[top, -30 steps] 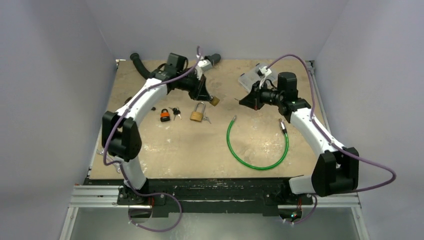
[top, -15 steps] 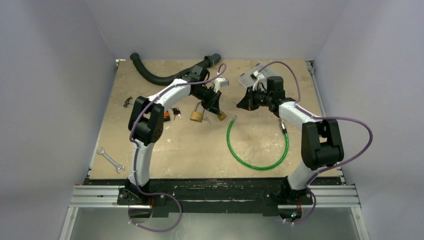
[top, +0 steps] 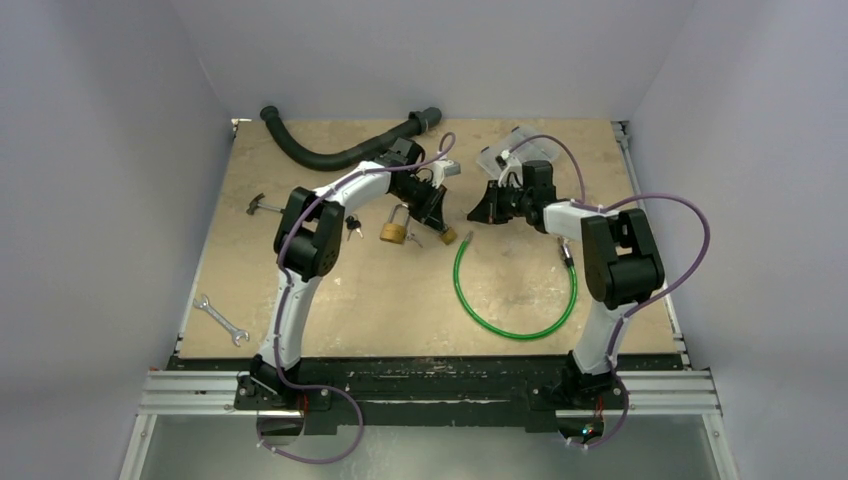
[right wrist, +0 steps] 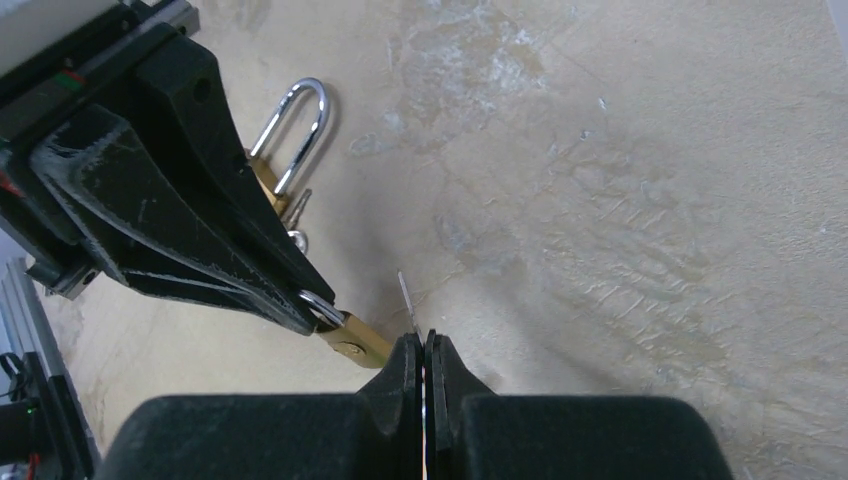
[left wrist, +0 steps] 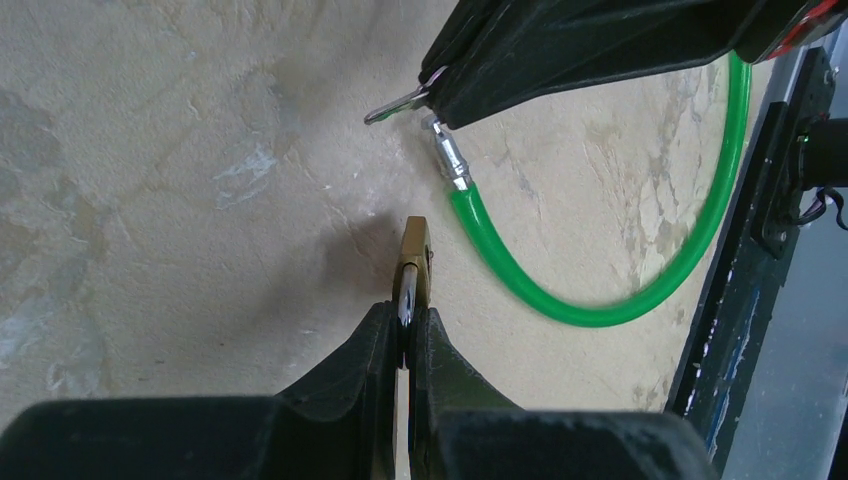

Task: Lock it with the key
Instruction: Place the key at the center of the board.

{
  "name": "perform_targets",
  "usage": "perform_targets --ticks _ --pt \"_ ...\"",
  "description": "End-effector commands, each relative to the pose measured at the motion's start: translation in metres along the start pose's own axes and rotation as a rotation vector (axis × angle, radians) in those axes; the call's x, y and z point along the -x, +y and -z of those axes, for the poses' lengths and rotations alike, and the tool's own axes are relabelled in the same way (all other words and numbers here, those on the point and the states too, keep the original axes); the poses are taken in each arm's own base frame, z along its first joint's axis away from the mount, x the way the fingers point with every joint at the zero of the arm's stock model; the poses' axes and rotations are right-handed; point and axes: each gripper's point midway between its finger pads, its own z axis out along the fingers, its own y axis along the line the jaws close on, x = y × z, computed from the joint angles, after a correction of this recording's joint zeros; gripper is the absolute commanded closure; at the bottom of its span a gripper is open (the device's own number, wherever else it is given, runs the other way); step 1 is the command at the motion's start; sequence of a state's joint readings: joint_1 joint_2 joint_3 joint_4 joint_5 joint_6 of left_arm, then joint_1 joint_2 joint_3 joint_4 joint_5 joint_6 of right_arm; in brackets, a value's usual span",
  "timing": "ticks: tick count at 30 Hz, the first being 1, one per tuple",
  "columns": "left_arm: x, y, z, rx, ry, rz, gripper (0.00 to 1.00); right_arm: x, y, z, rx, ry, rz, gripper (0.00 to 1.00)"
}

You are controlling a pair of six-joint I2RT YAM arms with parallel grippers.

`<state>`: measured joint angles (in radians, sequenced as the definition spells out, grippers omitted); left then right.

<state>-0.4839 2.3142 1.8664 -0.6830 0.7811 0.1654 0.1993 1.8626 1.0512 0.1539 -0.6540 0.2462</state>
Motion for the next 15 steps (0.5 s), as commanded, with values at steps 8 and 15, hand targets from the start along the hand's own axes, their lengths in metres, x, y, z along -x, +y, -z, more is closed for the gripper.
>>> perform_targets --ticks 8,15 --pt "0.021 0.005 0.002 -0.002 -0.055 -0.012 0.87 0.024 0.006 -0.019 0.020 -0.054 0.040 1.00" --pt "0.027 0.012 0.007 0.026 -0.068 -0.012 0.68 0.012 0.009 -0.022 0.008 -0.033 0.036 1.00"
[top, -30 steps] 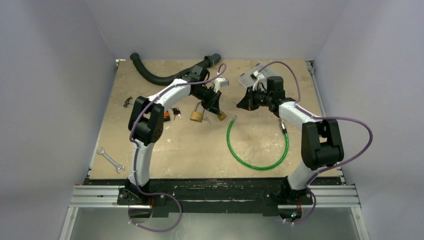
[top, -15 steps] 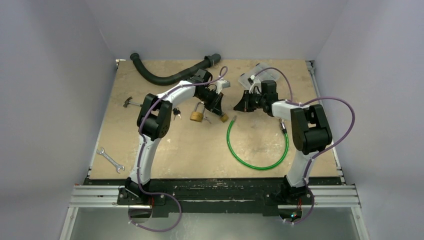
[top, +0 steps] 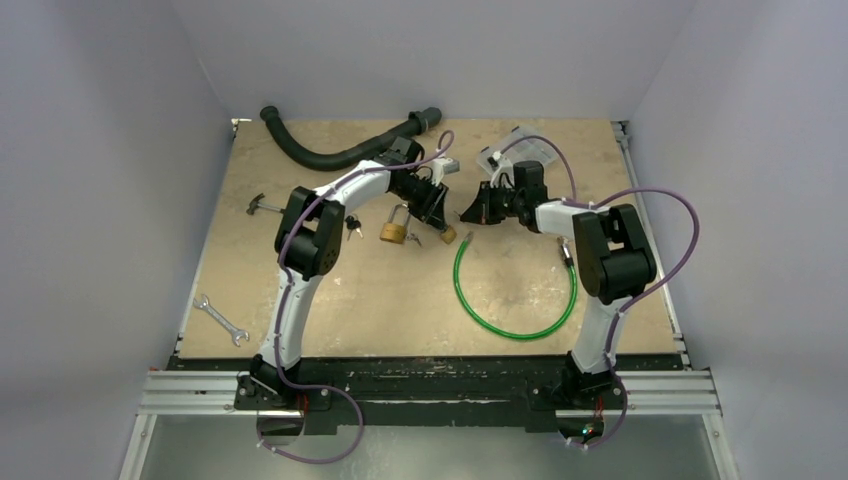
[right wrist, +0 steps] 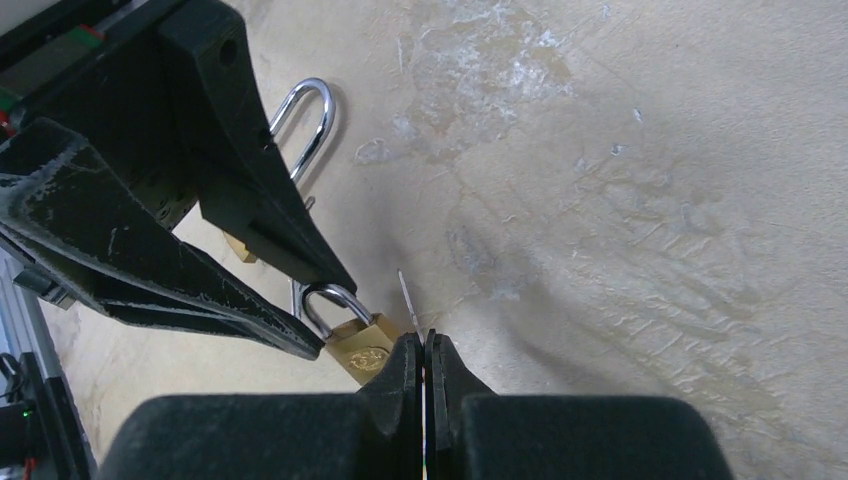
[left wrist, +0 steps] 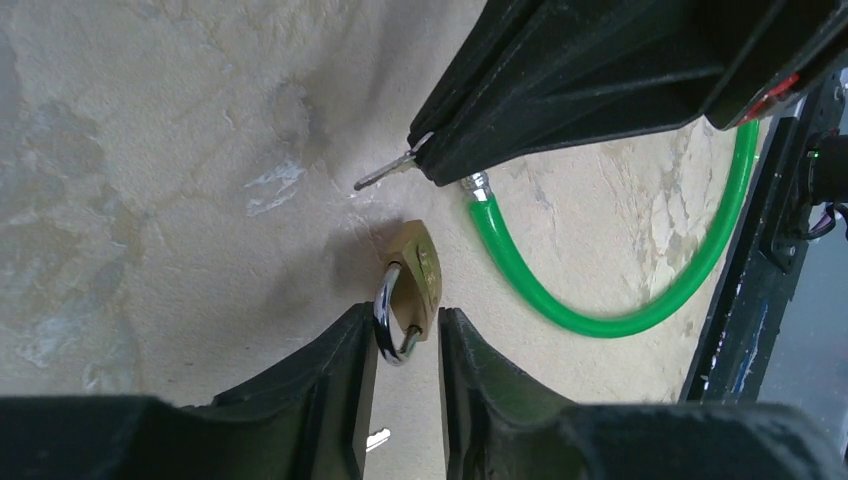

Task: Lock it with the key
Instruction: Place the key at the center of the board.

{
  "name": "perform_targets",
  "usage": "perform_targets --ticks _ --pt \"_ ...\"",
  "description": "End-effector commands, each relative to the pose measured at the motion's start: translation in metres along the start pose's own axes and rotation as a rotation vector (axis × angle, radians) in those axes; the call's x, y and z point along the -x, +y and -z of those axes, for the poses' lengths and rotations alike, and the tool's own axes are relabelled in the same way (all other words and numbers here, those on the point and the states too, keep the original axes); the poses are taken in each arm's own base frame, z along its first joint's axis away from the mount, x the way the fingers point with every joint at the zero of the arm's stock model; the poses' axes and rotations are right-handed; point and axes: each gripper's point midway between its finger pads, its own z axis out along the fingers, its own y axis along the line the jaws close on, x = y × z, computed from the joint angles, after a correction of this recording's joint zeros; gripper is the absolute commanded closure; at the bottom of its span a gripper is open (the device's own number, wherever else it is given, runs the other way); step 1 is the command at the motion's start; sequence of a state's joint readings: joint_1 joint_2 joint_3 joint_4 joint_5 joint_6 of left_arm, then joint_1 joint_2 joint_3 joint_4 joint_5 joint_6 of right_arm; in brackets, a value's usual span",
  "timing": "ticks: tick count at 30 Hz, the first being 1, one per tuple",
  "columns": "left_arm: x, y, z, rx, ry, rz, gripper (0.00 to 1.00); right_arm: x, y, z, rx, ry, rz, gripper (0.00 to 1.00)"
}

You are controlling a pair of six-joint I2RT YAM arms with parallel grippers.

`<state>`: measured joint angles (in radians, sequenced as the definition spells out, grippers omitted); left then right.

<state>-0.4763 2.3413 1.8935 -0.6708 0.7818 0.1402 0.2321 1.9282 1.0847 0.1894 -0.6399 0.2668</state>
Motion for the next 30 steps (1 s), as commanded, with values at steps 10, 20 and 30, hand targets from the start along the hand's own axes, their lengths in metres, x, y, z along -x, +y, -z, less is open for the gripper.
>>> perform_targets --ticks 10,20,30 --pt "0.032 -0.003 0.022 0.028 -0.075 -0.044 0.40 0.003 0.007 -0.002 -0.022 -0.029 0.030 1.00" --pt "0.042 -0.016 0.040 0.042 -0.120 -0.090 0.17 0.000 0.012 0.000 -0.007 -0.023 0.037 0.78" --pt "0.054 -0.030 0.062 0.097 -0.224 -0.179 0.12 0.023 0.047 0.044 0.050 -0.028 0.172 0.45"
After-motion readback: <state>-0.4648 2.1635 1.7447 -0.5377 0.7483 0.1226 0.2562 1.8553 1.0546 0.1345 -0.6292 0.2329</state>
